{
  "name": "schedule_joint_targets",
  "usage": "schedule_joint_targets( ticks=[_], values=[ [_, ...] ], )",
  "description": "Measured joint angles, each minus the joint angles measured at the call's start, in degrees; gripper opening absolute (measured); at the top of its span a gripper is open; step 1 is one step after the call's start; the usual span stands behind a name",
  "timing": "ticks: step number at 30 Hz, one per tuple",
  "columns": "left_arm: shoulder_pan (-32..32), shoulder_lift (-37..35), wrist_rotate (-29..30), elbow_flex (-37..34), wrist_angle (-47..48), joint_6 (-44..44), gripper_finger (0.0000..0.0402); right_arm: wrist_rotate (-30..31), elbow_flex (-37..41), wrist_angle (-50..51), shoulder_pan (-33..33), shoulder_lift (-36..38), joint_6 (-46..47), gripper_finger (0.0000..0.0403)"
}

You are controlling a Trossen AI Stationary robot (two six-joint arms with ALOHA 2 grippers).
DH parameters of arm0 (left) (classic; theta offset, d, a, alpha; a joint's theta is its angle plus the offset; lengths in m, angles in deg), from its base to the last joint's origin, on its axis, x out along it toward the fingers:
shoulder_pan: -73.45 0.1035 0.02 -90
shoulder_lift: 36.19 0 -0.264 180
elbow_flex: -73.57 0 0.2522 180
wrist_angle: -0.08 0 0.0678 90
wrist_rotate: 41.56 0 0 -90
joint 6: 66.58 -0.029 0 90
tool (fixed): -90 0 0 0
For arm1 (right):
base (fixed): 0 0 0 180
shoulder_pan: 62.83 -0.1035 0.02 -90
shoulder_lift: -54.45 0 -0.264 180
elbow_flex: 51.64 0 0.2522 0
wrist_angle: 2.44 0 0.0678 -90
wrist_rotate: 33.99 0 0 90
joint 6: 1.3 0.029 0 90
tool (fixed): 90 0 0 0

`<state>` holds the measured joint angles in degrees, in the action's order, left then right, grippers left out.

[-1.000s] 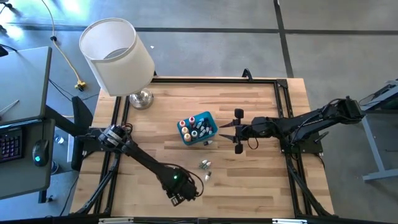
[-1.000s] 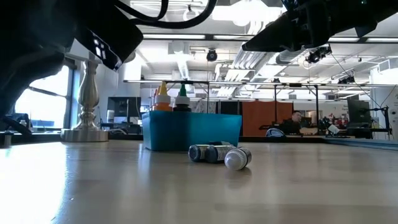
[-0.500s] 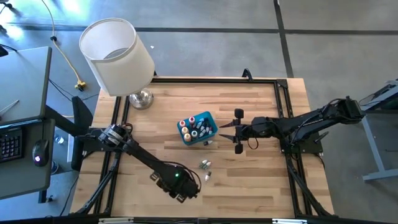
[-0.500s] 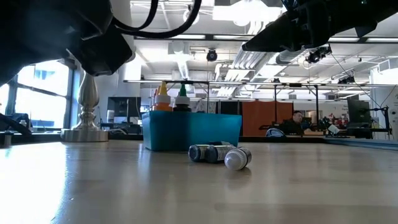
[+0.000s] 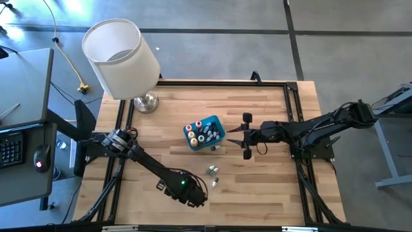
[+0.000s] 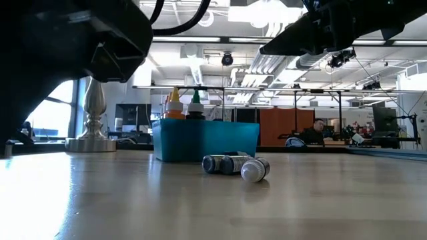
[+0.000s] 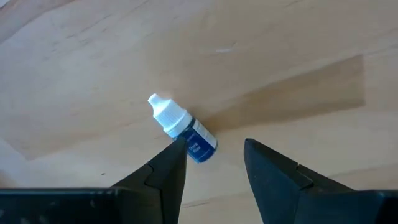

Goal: Pick & Place food coloring
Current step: Put the small blue food coloring bottle into the bin

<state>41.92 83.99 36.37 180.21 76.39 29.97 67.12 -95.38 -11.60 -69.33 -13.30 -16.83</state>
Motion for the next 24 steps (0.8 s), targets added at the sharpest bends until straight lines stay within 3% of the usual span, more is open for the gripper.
schedule_joint_targets(
  ticks=[12, 24],
  values=[
    [-2.1, 0.0, 1.0, 0.0, 0.6, 7.3, 0.0156, 0.0, 0.0, 0.0, 0.0, 0.0, 0.0, 0.0142],
    [-3.9, 0.0, 6.5, 0.0, 0.6, 13.4, 0.0156, 0.0, 0.0, -0.8, 0.1, 0.0, -0.9, 0.0142]
  ],
)
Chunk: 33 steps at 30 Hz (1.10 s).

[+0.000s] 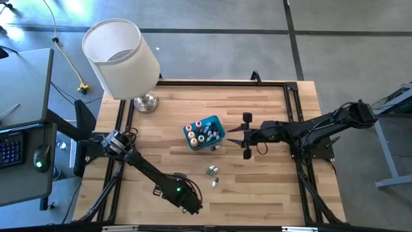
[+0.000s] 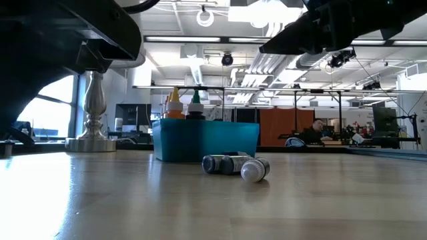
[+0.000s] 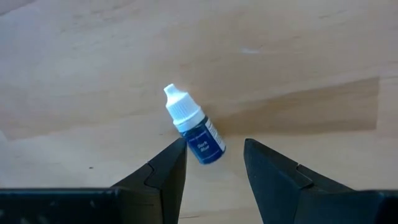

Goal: Pick & Place food coloring
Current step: Put the small blue food coloring bottle into the bin

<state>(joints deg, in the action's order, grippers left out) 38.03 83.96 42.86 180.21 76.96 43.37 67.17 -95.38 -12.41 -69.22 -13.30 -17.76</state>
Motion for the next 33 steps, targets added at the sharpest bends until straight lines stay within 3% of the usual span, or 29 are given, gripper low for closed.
schedule_joint_targets(
  ticks=[22, 33],
  values=[
    [-1.7, 1.5, 2.5, 0.0, -0.2, 6.1, 0.0156, -1.0, 0.0, -7.6, 0.0, 0.0, -4.7, 0.0142],
    [-1.7, 2.0, 8.3, 0.0, 0.2, 7.5, 0.0156, -5.4, 0.0, -12.6, 0.0, 0.0, -6.1, 0.0142]
  ],
)
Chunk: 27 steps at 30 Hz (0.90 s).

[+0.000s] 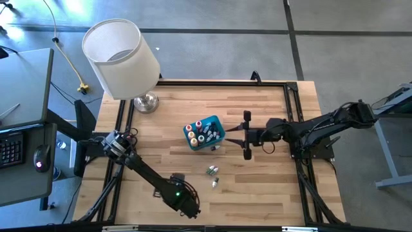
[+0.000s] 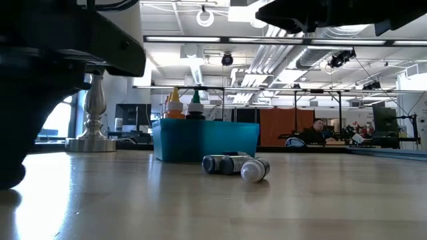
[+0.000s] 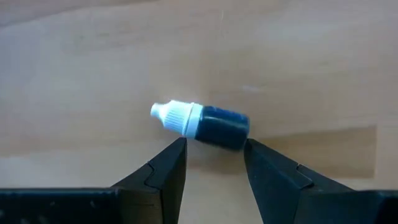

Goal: Pick & Place food coloring
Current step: Put the small blue food coloring bottle into the bin

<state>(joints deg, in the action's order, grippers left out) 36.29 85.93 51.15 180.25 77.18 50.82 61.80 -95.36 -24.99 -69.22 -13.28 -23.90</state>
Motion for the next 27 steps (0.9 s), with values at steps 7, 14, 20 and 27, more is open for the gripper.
schedule_joint_targets(
  ticks=[7, 14, 20, 27],
  values=[
    [0.0, 0.6, 0.7, 0.1, -0.2, 2.2, 0.0156, -0.3, 0.0, -2.8, 0.0, 0.0, -0.6, 0.0142],
    [0.0, 0.6, 1.2, 0.1, -0.2, -2.9, 0.0156, -0.3, 0.0, -4.1, 0.0, 0.0, -3.3, 0.0142],
    [0.1, 0.6, -1.3, 0.0, -0.4, 0.0, 0.0156, -0.3, 0.0, -5.6, 0.0, 0.0, -3.4, 0.0142],
    [0.0, 0.6, 0.6, 0.0, -0.4, 1.7, 0.0156, -0.3, 0.0, -5.6, 0.0, 0.0, -3.3, 0.0142]
  ],
)
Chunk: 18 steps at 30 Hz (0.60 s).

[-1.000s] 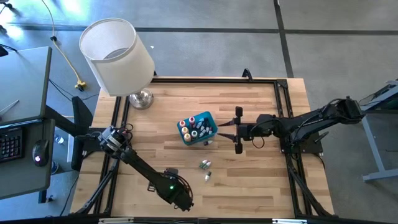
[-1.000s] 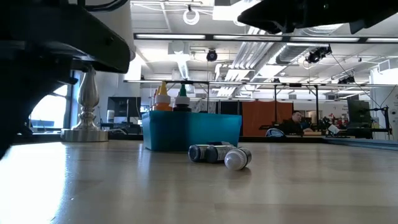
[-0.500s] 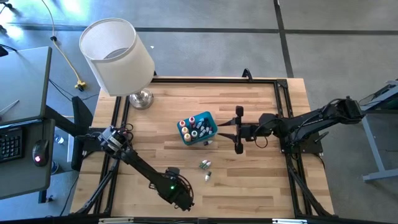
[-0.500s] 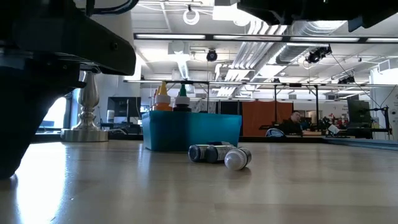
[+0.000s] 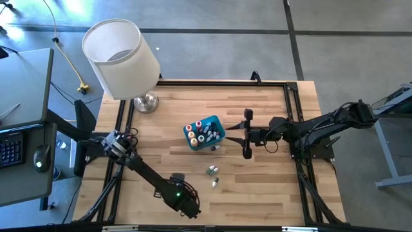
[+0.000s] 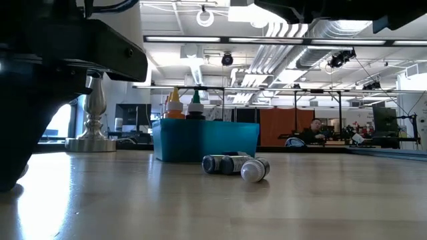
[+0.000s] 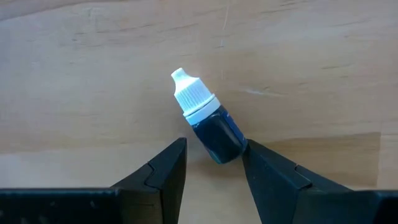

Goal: Pick & Place food coloring
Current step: Put the small blue food coloring bottle into the bin

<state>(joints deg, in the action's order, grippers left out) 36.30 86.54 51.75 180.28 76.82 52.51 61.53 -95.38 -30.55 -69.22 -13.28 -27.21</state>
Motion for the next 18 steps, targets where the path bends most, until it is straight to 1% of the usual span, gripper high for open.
schedule_joint_targets(
  ticks=[7, 11, 18],
  values=[
    [-0.1, 0.0, -0.2, 0.0, -0.2, 8.5, 0.0156, 0.0, 0.0, 0.0, 0.0, 0.0, 0.2, 0.0142],
    [0.0, 0.0, -0.6, 0.0, -0.5, 10.1, 0.0156, 0.0, 0.0, 0.0, 0.0, 0.0, 0.2, 0.0142],
    [-0.1, 0.0, 2.3, -0.1, -1.3, 10.4, 0.0156, 0.0, 0.0, 0.0, 0.0, 0.0, 0.2, 0.0142]
  ],
)
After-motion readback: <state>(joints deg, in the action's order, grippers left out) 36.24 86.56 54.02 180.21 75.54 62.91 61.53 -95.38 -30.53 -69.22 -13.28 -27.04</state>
